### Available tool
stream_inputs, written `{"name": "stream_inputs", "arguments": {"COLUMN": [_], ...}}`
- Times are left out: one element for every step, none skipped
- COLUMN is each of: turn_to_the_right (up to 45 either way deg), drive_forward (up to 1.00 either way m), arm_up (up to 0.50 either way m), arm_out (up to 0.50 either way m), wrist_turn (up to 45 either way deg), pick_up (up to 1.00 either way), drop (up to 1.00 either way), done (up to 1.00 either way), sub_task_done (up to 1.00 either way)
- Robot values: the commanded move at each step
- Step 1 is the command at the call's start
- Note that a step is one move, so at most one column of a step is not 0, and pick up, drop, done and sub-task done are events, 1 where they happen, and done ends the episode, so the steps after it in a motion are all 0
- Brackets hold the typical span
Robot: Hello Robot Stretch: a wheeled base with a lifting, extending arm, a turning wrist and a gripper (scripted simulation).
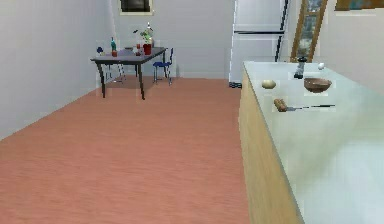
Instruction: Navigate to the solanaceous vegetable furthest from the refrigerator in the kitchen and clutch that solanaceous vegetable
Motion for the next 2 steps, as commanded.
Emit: {"name": "stream_inputs", "arguments": {"turn_to_the_right": [0.0,0.0], "drive_forward": [0.00,0.00], "arm_up": [0.00,0.00], "arm_out": [0.00,0.00], "wrist_turn": [45.0,45.0], "pick_up": [0.00,0.00], "drop": [0.00,0.00], "done": [0.00,0.00], "sub_task_done": [0.00,0.00]}}
